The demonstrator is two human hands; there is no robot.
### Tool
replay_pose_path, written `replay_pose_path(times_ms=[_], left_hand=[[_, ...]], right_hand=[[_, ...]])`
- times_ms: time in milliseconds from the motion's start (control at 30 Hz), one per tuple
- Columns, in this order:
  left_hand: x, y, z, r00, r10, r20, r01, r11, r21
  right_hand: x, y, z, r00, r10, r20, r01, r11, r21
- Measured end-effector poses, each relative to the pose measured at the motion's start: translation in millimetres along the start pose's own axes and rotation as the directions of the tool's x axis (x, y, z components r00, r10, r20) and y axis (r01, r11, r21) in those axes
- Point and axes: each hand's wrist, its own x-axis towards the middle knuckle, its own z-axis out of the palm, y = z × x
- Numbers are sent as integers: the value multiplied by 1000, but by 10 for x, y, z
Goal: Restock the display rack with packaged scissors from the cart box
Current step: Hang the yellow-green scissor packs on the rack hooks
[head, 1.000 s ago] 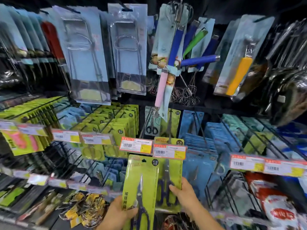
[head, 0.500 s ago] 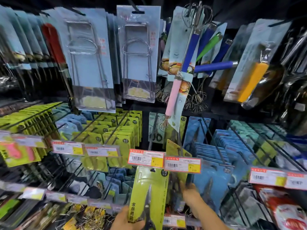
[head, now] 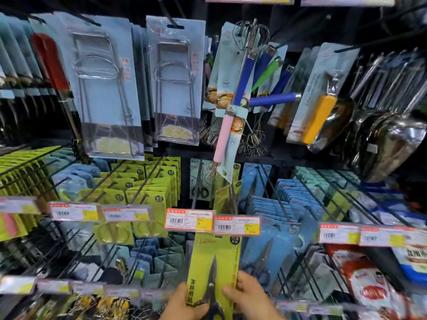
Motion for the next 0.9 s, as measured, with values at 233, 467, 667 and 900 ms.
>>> replay_pose_path(times_ms=[233, 467, 667, 900], left_hand=[[74, 286, 242, 996, 53, 77, -49, 998, -49], [251, 339, 354, 998, 45, 53, -44, 999, -21], [336, 293, 324, 995, -13, 101, 14, 1000, -11], [723, 281, 321, 1000, -14, 17, 14, 1000, 26]], right_hand=[[-1, -167, -237, 972, -109, -206, 102, 994, -46], [148, -220, -257, 955, -67, -289, 43, 995, -90], [221, -182, -188, 954, -49, -296, 27, 997, -78], [492, -265, -196, 938, -87, -335, 38, 988, -152]])
